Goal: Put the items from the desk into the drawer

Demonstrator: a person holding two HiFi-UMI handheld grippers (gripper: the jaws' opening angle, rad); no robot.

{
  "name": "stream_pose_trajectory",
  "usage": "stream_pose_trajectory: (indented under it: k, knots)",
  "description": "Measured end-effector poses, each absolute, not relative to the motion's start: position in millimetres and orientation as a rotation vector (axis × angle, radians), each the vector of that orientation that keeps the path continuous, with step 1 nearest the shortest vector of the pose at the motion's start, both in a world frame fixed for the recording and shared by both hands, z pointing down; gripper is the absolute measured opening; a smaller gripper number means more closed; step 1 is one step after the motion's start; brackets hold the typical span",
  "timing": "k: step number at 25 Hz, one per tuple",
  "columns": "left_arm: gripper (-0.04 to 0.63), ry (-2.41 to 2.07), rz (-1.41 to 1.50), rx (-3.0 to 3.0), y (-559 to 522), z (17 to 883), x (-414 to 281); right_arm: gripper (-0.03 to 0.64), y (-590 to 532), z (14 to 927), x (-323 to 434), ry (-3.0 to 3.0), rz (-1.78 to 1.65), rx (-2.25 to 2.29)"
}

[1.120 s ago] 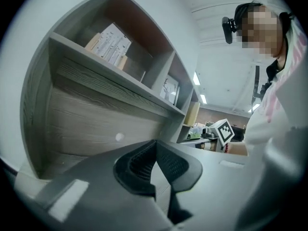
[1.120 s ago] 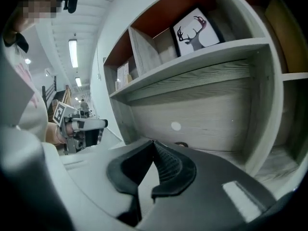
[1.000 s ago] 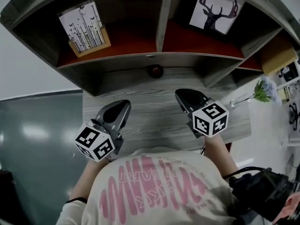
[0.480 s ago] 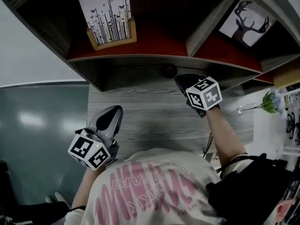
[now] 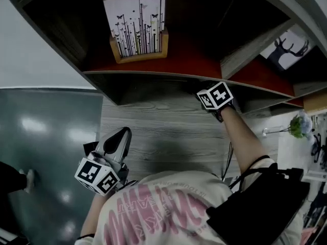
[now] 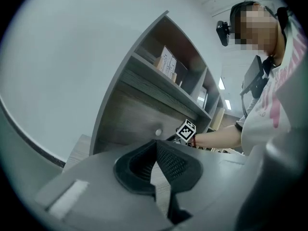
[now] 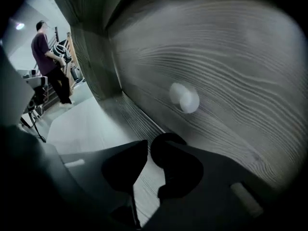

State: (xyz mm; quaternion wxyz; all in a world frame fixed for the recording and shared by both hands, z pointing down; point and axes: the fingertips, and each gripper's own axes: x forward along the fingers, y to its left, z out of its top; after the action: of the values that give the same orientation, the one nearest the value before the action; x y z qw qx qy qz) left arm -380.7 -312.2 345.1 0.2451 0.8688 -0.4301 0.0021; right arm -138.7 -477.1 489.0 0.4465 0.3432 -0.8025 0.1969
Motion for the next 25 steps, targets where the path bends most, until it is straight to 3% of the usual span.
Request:
stream_pose_trajectory:
  k: [13,19,25]
  knots:
    - [0.020,-1.227,0.014,2.322,-316.2,356.2,-391.1,0.176,-495.1,517.8,-138.4,-1.867,0.355,0.698]
    - [0.020,-1.239,0.005,2.310,-316.9,358.3,-392.0,0.118,-492.0,519.8,-147.8,-1.866,0.441,0.591]
    - [0.020,-1.253,0.010,2.290,-314.4,360.6,-394.0,0.115,-492.7,519.8,-147.9,-1.900,0.587,0.577]
